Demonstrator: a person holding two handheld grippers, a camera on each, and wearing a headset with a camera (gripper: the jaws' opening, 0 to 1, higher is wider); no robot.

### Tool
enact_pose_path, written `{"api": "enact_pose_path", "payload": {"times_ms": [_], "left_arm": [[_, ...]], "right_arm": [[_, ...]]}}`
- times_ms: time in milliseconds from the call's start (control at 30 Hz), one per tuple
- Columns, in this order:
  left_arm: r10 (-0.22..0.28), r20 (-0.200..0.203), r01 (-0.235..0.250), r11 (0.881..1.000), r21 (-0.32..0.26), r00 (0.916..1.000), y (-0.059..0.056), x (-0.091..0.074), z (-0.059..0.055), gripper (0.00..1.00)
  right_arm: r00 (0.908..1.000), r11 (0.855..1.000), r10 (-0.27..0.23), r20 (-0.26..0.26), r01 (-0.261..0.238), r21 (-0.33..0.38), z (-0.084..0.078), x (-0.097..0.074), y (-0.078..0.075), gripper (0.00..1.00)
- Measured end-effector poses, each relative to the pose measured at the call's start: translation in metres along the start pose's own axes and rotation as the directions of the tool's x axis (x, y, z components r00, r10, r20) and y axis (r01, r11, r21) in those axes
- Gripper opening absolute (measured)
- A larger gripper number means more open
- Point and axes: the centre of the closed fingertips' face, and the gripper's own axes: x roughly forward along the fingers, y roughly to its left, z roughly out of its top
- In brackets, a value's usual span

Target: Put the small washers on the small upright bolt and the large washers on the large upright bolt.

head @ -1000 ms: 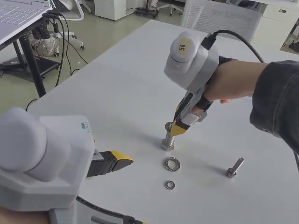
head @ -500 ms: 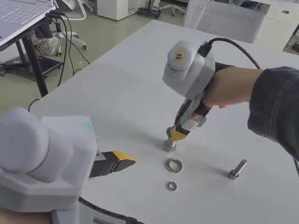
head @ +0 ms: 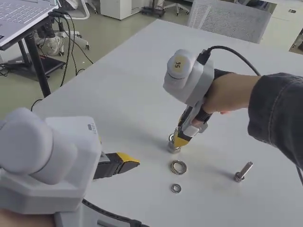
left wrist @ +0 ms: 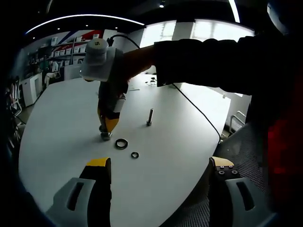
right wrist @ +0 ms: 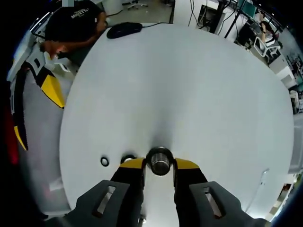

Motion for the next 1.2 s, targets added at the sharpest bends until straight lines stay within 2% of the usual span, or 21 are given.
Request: {"api": "enact_pose_path", "payload": {"times_ms": [567, 1200], "left_arm": [[-0.001, 0.001, 0.001, 1.000, -0.002, 1.0000, -0.001, 0.001, -0.003, 0.84], [-0.001, 0.000, 0.001, 1.000, -0.002, 1.0000, -0.001, 0.000, -0.001, 0.84]], "right_arm": [[0.9997, 1.000, 0.018, -0.013, -0.018, 0.020, -0.007, 0.021, -0.003, 0.24], [0.9997, 0.999, 0.024, -0.009, -0.024, 0.027, -0.011, 0.023, -0.008, 0.26]]}}
